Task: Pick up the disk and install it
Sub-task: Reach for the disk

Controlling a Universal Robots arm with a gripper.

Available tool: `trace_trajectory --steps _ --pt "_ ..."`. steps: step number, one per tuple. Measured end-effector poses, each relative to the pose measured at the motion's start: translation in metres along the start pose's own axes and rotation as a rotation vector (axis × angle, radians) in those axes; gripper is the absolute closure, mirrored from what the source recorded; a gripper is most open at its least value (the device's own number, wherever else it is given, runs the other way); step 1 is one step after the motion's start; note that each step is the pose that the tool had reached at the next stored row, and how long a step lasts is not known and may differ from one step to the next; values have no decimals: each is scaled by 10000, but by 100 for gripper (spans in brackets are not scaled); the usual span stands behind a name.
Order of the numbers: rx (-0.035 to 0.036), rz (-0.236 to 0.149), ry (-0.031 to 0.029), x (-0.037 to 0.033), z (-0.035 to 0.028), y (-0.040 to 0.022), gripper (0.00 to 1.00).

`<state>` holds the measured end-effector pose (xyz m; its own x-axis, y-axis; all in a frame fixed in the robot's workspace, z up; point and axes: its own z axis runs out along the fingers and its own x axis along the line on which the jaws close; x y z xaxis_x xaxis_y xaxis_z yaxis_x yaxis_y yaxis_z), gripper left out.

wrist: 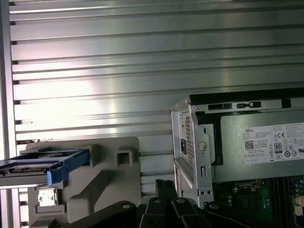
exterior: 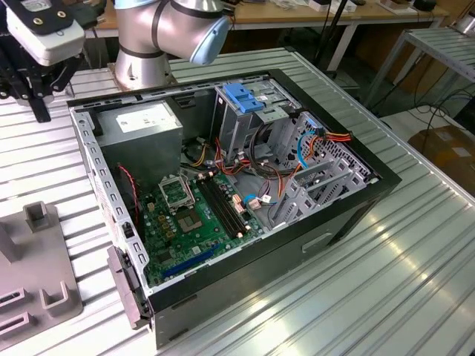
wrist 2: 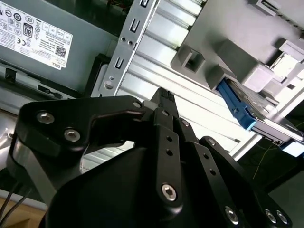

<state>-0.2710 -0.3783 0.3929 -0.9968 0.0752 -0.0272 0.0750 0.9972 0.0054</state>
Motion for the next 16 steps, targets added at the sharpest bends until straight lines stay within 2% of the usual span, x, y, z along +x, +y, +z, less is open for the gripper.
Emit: trace_trajectory --steps 1,2,3,6,8,16 --pt "40 -1 -5 27 0 14 90" --pt "60 0 -4 89 -1 34 90" --pt "63 -2 -7 167 -1 42 90" --pt "64 0 -7 309 -4 39 90" --pt "64 -2 -8 445 -6 30 90" --pt "65 0 -7 839 -13 8 90"
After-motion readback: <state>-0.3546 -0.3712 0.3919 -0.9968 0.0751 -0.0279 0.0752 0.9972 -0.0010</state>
